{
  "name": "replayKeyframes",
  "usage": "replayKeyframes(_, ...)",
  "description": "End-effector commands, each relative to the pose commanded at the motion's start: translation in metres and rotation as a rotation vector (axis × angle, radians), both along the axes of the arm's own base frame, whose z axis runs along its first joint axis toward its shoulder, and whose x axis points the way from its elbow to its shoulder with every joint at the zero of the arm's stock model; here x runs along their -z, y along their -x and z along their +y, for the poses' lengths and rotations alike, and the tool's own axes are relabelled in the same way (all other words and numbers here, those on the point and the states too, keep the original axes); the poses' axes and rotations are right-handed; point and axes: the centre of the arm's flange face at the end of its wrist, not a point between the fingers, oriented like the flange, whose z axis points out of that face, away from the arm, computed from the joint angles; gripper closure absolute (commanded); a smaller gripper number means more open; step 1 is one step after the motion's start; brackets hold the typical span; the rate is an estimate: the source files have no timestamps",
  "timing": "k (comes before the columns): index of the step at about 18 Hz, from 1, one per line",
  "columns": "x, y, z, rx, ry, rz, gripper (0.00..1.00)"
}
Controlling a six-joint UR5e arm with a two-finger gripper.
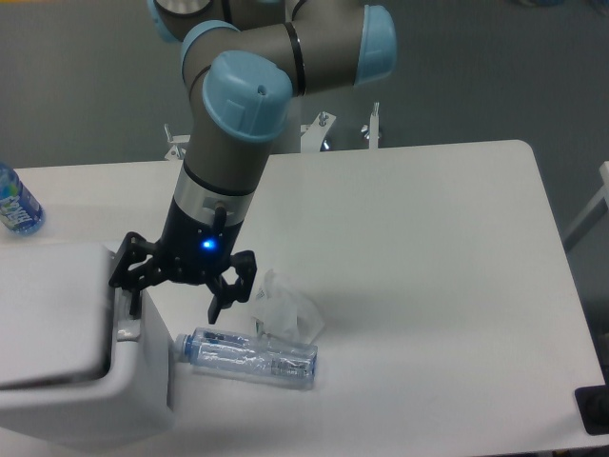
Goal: Open the trash can
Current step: 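Keep pressing the lid edge until the lid swings open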
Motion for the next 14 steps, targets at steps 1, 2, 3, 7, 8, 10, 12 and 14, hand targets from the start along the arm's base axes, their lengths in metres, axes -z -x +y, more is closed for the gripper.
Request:
replayKeyframes(1, 0.000, 0.000, 0.000, 0.001, 0.000, 0.001, 0.00)
replayKeyframes(2, -0.001, 0.000, 0.000, 0.001, -0.001, 0.002, 0.00)
replayKeyframes(3, -0.002, 0.000, 0.000, 0.001, -0.004, 0.004, 0.00)
replayKeyframes(7, -0.030, 0.002, 0.001, 0.002, -0.055, 0.045, 0.00)
replayKeyframes(8, -0.037, 0.002, 0.001, 0.004, -0.066, 0.054, 0.00)
replayKeyframes(10, -0.049, 0.007, -0.002, -0.001, -0.087, 0.074, 0.00)
replayKeyframes(12, -0.060, 0.026, -0.013, -0.016, -0.116, 0.113, 0.00)
replayKeyframes(14, -0.065, 0.044, -0.022, 0.006, -0.138, 0.166, 0.00)
